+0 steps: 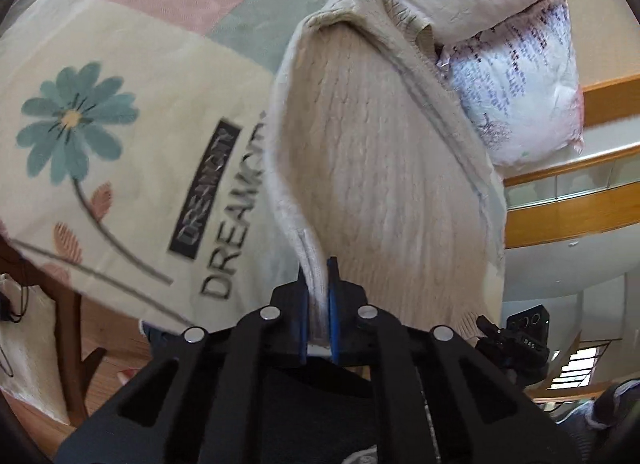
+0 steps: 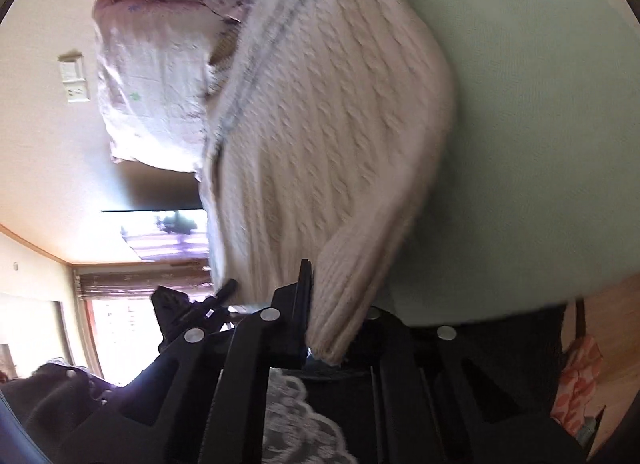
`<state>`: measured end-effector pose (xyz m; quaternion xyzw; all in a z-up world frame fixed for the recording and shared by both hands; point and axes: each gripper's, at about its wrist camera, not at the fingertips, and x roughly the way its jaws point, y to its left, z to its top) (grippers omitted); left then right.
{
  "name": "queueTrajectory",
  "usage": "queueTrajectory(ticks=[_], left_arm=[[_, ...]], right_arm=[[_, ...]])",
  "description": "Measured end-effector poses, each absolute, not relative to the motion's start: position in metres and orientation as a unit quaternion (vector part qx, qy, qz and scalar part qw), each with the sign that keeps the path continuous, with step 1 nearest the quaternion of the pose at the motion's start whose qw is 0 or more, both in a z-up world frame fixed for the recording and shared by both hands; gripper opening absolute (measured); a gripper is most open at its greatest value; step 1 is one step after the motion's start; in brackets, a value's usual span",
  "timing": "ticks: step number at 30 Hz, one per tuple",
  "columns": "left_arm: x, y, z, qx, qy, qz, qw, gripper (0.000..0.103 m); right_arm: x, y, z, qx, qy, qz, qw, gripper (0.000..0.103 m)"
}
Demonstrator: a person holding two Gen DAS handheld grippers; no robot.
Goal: Fold small clothes
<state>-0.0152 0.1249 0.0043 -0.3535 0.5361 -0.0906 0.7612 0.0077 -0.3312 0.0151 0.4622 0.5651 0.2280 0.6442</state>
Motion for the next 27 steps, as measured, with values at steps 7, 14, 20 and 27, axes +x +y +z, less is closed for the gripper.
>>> queueTrajectory(ticks=[7,14,20,27], left_arm=[[0.114,0.150,0.082,-0.299,0.437,-0.141,0.836,0.006],[0.284,0.132,0.096,-0.201,0.444,-0.079,0.870,0.057],[0.280,0.156,0.046,-0.219,0.502,-0.066,0.834,0.073],[0.279,0.157,0.009,-0.258,0.517,-0.116,0.808,0.070]], right_arm=[[0.120,-0.348,0.084,0.486,0.424,0.278,0.712,0.008],[0.274,-0.359,0.077,0.496,0.399,0.174,0.751,0.053],[0.250,-0.357,0.065,0.459,0.450,0.137,0.754,0.063],[0.229,-0.373,0.050,0.462,0.486,0.131,0.730,0.063]])
